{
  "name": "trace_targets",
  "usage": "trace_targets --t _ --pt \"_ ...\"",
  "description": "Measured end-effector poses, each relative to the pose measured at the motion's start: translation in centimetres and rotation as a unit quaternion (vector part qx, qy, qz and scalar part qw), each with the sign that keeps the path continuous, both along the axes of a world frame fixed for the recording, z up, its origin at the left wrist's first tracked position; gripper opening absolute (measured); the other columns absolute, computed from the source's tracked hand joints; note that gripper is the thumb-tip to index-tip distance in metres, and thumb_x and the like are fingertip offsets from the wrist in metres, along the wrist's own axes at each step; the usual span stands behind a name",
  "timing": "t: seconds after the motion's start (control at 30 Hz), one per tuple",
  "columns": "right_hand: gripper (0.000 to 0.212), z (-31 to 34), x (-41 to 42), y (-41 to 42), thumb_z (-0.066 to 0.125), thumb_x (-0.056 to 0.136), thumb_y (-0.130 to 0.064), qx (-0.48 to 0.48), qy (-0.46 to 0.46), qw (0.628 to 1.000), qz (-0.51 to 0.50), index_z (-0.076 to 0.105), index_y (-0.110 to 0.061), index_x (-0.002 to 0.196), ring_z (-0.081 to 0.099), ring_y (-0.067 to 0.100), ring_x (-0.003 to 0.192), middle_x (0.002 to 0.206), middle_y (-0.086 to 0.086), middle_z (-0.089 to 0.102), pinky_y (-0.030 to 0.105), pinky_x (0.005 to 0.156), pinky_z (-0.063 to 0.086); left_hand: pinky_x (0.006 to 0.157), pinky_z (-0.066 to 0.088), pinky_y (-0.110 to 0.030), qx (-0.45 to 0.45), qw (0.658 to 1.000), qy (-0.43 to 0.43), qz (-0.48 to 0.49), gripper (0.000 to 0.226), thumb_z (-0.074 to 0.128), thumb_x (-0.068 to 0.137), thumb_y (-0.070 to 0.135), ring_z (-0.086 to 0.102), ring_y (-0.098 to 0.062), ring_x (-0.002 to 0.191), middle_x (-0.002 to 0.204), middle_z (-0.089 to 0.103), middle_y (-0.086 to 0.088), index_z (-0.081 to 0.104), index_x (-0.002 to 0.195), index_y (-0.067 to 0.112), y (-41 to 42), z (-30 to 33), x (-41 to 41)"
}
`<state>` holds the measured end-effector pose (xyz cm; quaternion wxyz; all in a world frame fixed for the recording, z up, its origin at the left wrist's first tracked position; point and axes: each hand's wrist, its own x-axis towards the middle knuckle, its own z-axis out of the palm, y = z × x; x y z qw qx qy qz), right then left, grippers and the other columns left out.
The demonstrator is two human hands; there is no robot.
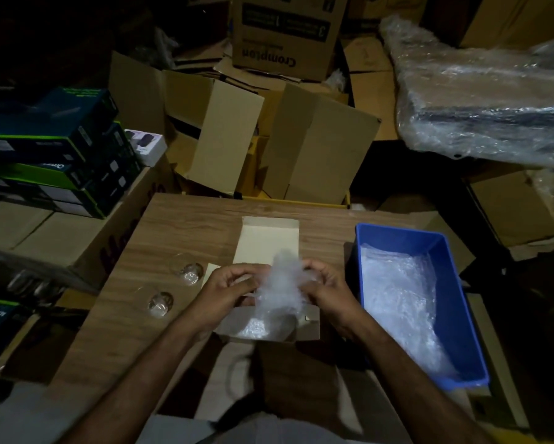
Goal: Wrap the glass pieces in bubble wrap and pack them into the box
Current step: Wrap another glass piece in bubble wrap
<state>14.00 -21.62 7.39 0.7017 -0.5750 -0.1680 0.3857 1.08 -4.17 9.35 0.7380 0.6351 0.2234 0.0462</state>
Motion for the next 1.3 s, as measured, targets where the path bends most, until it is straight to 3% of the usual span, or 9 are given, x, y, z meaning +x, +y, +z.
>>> trace_targets --t 0.13,0.27,0.33,0.47,0.57,0.7,0.83,1.03,1.3 --pt "0.031 -0.6 -0.1 0.1 0.057 0.092 0.003 -0.016 0.039 0.999 0.008 0.080 -0.015 0.082 0.065 0.029 0.119 0.122 -0.003 0.072 0.034 0.078 0.060 0.086 0.060 -0.037 -0.087 0.996 0.008 -0.020 0.032 0.047 0.104 0.016 0.067 -0.025 0.117 0.130 0.070 -0.005 0.074 0.114 0.001 0.4 0.0 -0.9" --pt "0.036 -0.5 -0.6 -0.1 0.053 0.090 -0.031 0.026 0.057 0.997 0.044 0.075 -0.012 0.110 0.063 0.030 0.124 0.132 0.005 0.067 0.045 0.090 0.058 0.069 0.059 -0.027 -0.009 0.998 -0.029 0.053 0.018 0.080 0.078 0.010 0.066 -0.029 0.092 0.103 0.075 -0.007 0.073 0.094 0.005 0.1 -0.5 -1.7" --pt "0.043 -0.1 -1.3 0.2 0.071 0.084 -0.043 -0.009 0.017 0.999 0.046 0.069 -0.021 0.120 0.067 0.026 0.117 0.127 0.000 0.069 0.048 0.087 0.061 0.066 0.059 -0.028 0.025 0.995 -0.052 0.082 0.018 0.081 0.077 0.001 0.066 -0.028 0.082 0.092 0.070 -0.010 0.066 0.085 0.005 -0.1 -1.1 -2.1" --pt "0.040 -0.1 -2.3 2.2 0.084 0.078 -0.002 -0.010 -0.029 0.999 -0.005 0.068 -0.010 0.114 0.072 0.019 0.104 0.119 0.002 0.071 0.034 0.077 0.062 0.064 0.057 -0.028 0.042 0.995 -0.051 0.075 0.025 0.079 0.083 0.004 0.068 -0.017 0.070 0.078 0.067 -0.004 0.055 0.082 0.007 0.2 -1.9 -3.2" --pt "0.025 -0.3 -2.6 3.7 0.074 0.085 0.009 0.001 -0.055 0.998 -0.012 0.073 -0.002 0.107 0.074 0.016 0.095 0.108 0.002 0.077 0.027 0.076 0.061 0.066 0.055 -0.024 0.039 0.997 -0.039 0.045 0.024 0.077 0.084 0.004 0.067 -0.013 0.074 0.082 0.068 0.001 0.054 0.091 0.007 1.6 -1.7 -4.1" --pt "0.020 -1.2 -3.0 5.8 0.070 0.092 0.002 -0.016 -0.123 0.992 0.027 0.078 -0.009 0.107 0.072 0.019 0.107 0.117 0.006 0.074 0.028 0.087 0.057 0.092 0.060 -0.044 0.077 0.996 -0.024 -0.044 0.067 0.076 0.088 0.000 0.070 -0.033 0.108 0.135 0.062 -0.001 0.052 0.144 0.029 4.2 -0.9 -5.0" --pt "0.030 -1.8 -3.9 6.9 0.077 0.089 -0.016 0.016 -0.236 0.971 0.043 0.073 -0.012 0.119 0.061 0.019 0.125 0.129 0.003 0.063 0.037 0.102 0.053 0.103 0.046 -0.066 0.106 0.994 0.006 -0.008 0.062 0.074 0.089 -0.001 0.065 -0.040 0.107 0.118 0.067 -0.024 0.058 0.141 0.027 6.1 -2.3 -5.5" --pt "0.050 -2.7 -5.2 9.1 0.085 0.079 -0.003 -0.006 -0.352 0.932 0.089 0.070 -0.008 0.126 0.061 0.017 0.124 0.134 0.007 0.059 0.035 0.088 0.061 0.096 0.058 -0.043 0.073 0.997 0.041 -0.005 0.081 0.085 0.076 -0.002 0.070 -0.026 0.115 0.124 0.073 -0.008 0.051 0.147 0.017 8.3 -3.9 -7.4" --pt "0.038 -4.6 -5.8 12.9 0.083 0.083 -0.011 -0.044 -0.397 0.913 0.080 0.075 -0.025 0.117 0.066 0.011 0.102 0.113 -0.008 0.062 0.038 0.075 0.060 0.082 0.054 -0.022 0.411 0.910 0.046 -0.028 0.030 0.066 0.093 0.037 0.061 0.002 0.102 0.108 0.061 0.022 0.068 0.121 0.046 11.8 -4.2 -7.7"
